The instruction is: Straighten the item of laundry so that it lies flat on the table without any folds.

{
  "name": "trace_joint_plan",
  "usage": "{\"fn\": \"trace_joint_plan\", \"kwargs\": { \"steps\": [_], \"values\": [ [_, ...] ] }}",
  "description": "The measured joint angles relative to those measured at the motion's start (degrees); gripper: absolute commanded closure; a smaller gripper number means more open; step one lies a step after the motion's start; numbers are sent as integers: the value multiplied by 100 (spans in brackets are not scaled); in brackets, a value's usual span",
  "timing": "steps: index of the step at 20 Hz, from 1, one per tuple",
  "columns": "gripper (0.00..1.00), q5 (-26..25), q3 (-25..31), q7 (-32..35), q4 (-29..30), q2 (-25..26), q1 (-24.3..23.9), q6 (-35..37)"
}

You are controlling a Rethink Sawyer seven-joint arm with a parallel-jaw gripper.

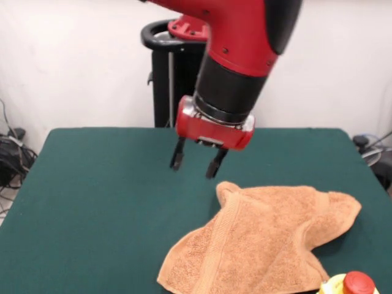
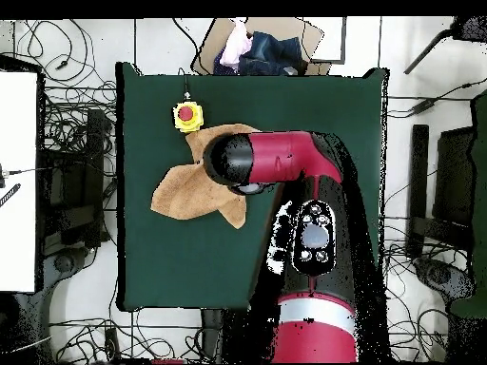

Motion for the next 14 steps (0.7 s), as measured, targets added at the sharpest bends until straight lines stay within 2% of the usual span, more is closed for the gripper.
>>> {"fn": "trace_joint_plan", "kwargs": {
  "steps": [5, 7, 10, 14],
  "values": [
    [0, -166, -71, 0, -218, 196, 212, 1352],
    [0, -238, -74, 0, -301, 260, 243, 1682],
    [0, -340, -76, 0, -453, 366, 246, 1971],
    [0, -435, -77, 0, -629, 483, 245, 1982]
  ]
}}
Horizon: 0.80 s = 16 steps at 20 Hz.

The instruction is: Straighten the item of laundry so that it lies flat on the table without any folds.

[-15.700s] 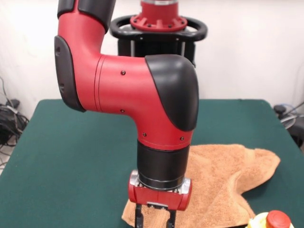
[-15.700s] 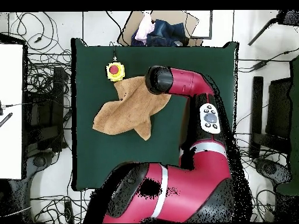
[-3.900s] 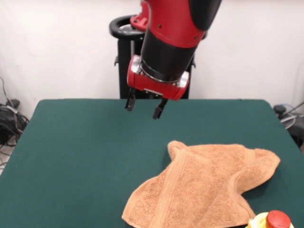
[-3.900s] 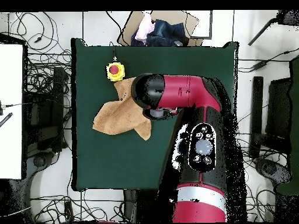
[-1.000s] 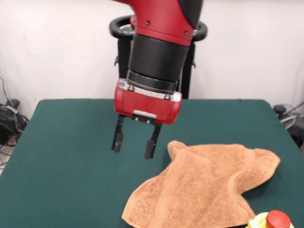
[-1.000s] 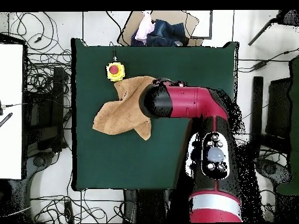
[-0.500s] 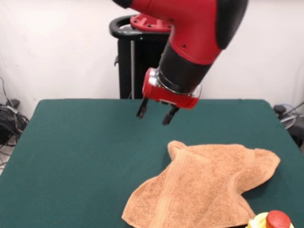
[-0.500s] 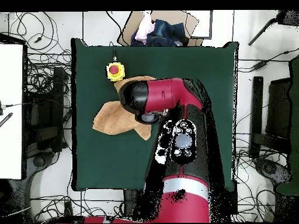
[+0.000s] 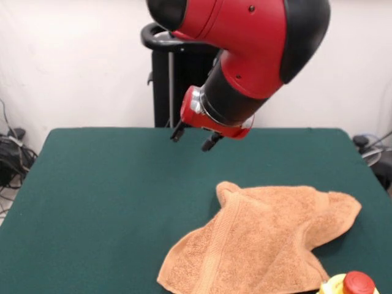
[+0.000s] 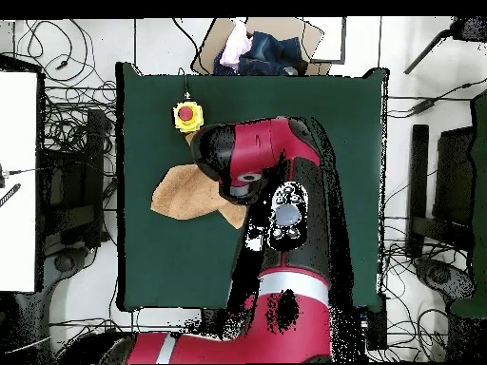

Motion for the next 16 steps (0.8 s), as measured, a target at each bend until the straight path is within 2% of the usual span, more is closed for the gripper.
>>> {"fn": "trace_joint_plan", "kwargs": {
  "steps": [16],
  "values": [
    [0, -14, 1, 0, -225, 401, -19, -330]
  ]
}}
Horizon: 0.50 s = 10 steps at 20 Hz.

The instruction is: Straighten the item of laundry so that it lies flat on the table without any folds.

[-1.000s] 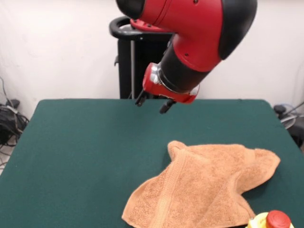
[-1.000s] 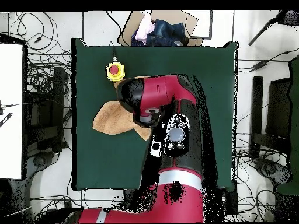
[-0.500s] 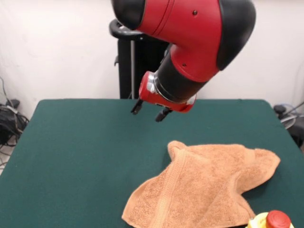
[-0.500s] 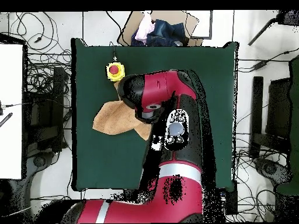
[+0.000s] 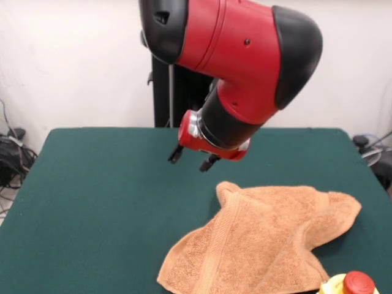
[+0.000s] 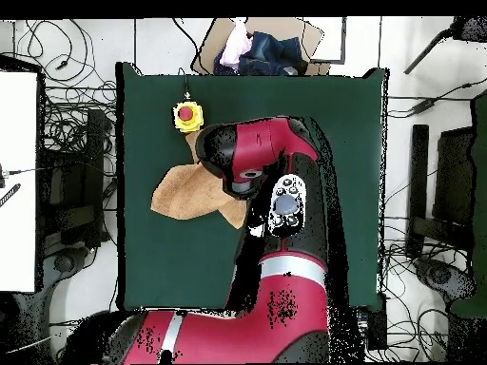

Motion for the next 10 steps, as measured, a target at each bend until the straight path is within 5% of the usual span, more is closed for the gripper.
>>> {"fn": "trace_joint_plan", "kwargs": {
  "steps": [10],
  "values": [
    [0, 1, 1, 0, -208, 273, 13, -17]
  ]
}}
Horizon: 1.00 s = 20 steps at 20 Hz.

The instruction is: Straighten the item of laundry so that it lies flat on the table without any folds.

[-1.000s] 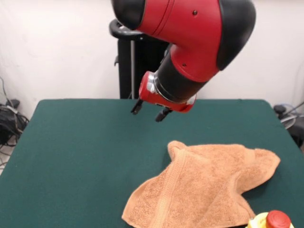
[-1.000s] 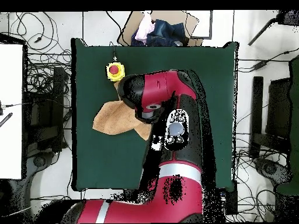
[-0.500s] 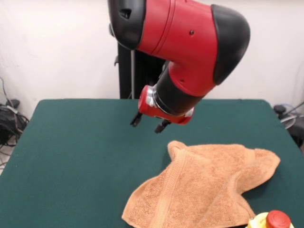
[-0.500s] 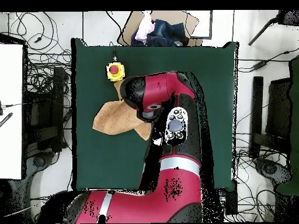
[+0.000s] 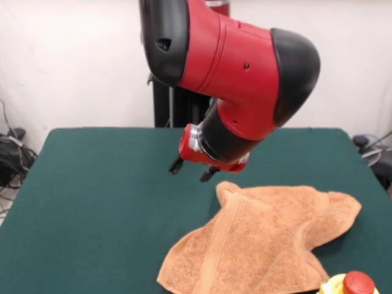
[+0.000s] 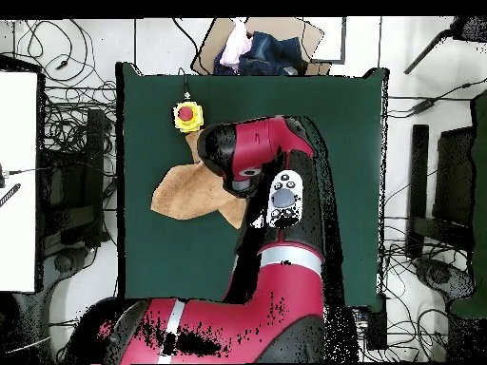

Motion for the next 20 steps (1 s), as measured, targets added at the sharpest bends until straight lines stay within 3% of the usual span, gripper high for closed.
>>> {"fn": "trace_joint_plan", "kwargs": {
  "steps": [20],
  "values": [
    [0, 73, 0, 0, -511, 202, 221, 0]
  ]
}}
